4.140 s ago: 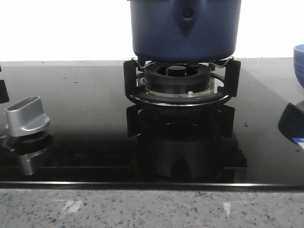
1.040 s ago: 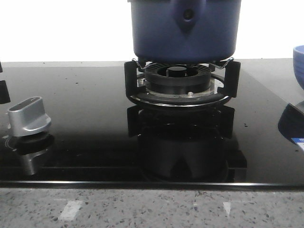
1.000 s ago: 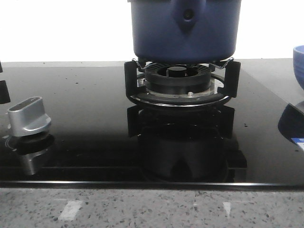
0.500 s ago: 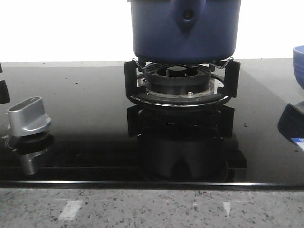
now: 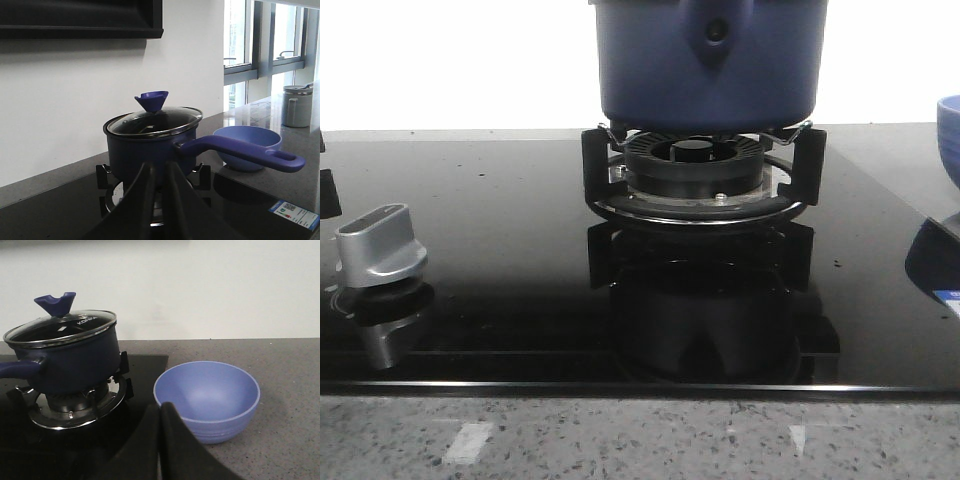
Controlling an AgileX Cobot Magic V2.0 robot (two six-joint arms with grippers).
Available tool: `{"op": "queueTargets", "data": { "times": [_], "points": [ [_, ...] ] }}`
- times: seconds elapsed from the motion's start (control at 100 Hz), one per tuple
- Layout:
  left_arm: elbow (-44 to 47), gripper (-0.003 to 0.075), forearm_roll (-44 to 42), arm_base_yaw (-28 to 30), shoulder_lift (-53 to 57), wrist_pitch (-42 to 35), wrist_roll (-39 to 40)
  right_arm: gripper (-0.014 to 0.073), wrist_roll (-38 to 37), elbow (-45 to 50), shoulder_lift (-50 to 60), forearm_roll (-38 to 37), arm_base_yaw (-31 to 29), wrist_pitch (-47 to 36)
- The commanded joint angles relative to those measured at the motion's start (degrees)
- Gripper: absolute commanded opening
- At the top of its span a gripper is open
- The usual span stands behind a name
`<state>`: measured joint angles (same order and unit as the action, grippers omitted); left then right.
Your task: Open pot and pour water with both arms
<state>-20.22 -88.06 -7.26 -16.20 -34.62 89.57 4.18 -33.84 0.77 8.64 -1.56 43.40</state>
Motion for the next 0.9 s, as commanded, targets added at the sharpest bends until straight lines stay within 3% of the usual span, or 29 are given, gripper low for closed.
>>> {"op": "queueTargets", "data": {
  "times": [0.0, 0.2, 0.3, 0.35, 0.41, 0.48, 0.74, 0.77, 0.81, 0.84, 0.89],
  "points": [
    [-1.5, -0.002, 1.9, -0.5, -0.5, 0.5, 0.2, -0.0068, 0.6, -1.2, -1.0, 0.1, 0.2, -4.3],
    [-1.3, -0.002, 1.0, -0.5, -0.5, 5.1, -0.9, -0.0068, 0.6, -1.2, -1.0, 0.1, 0.2, -4.3],
    [-1.4, -0.002, -11.7, -0.5, -0.4, 6.5, 0.0, -0.0068, 0.6, -1.2, -1.0, 0.1, 0.2, -4.3],
    [-1.3, -0.002, -17.3, -0.5, -0.4, 9.7, 7.5, -0.0068, 0.6, -1.2, -1.0, 0.1, 0.2, -4.3],
    [-0.7, -0.002, -17.0, -0.2, -0.4, 15.6, 13.0, -0.0068, 0.6, -1.2, -1.0, 0.1, 0.2, -4.3],
    [0.4, -0.002, -17.2, 0.5, 0.1, 18.3, 12.8, -0.0068, 0.6, -1.2, -1.0, 0.1, 0.2, -4.3],
    [6.0, -0.002, -17.1, 3.7, 4.4, 20.9, 12.6, -0.0068, 0.6, -1.2, -1.0, 0.1, 0.2, -4.3],
    [6.1, -0.002, -16.6, 3.7, 4.8, 21.1, 11.2, -0.0068, 0.6, -1.2, -1.0, 0.1, 0.2, -4.3],
    [6.3, -0.002, -9.0, 3.5, 5.0, 21.3, 3.4, -0.0068, 0.6, -1.2, -1.0, 0.1, 0.2, -4.3],
    [6.3, -0.002, -0.3, 3.3, 5.0, 21.7, -5.5, -0.0068, 0.6, -1.2, -1.0, 0.1, 0.2, -4.3],
    [6.3, -0.002, 18.0, 3.3, 5.0, 21.9, -27.9, -0.0068, 0.6, -1.2, -1.0, 0.1, 0.2, -4.3]
  ]
}}
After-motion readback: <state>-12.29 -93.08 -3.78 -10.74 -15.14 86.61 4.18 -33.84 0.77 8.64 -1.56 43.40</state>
